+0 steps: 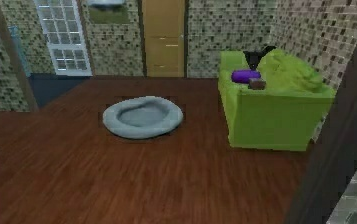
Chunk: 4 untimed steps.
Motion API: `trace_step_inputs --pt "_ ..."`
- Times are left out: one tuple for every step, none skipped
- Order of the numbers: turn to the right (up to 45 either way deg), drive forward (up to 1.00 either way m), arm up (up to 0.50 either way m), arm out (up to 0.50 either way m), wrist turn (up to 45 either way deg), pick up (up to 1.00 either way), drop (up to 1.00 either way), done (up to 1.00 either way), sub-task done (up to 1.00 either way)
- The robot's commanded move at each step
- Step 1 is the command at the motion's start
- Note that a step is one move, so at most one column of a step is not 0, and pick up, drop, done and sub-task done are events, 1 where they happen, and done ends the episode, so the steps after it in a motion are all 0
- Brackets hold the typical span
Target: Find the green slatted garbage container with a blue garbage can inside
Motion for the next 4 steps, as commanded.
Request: trace_step_inputs --pt "-33.0 0.0 0.0 0.0 0.0 0.0 0.0 0.0 0.0" --pt "0.0 1.0 0.0 0.0 0.0 0.0 0.0 0.0 0.0" --pt "0.0 1.0 0.0 0.0 0.0 0.0 0.0 0.0 0.0" --pt "0.0 0.85 0.0 0.0 0.0 0.0 0.0 0.0 0.0"
